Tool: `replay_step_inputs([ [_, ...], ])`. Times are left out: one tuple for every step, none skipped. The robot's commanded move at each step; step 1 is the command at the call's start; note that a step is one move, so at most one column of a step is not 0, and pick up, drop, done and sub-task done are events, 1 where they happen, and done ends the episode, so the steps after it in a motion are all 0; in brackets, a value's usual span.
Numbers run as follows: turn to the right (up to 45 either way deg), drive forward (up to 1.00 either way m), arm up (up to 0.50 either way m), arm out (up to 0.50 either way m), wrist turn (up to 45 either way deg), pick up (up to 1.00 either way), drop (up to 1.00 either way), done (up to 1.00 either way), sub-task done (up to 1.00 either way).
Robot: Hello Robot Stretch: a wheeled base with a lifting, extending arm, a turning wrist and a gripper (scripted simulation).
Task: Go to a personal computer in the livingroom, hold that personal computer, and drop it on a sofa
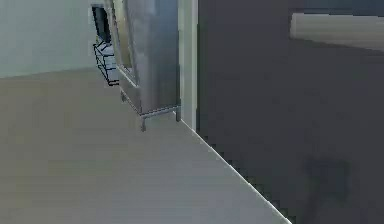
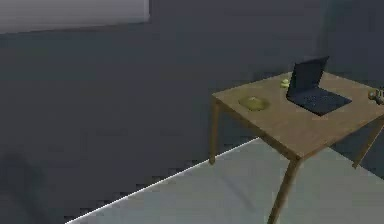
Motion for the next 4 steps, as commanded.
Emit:
replay_step_inputs([
  [45.0,0.00,0.00,0.00,0.0,0.00,0.00,0.00,0.00],
  [45.0,0.00,0.00,0.00,0.0,0.00,0.00,0.00,0.00],
  [45.0,0.00,0.00,0.00,0.0,0.00,0.00,0.00,0.00],
  [15.0,0.00,0.00,0.00,0.0,0.00,0.00,0.00,0.00],
])
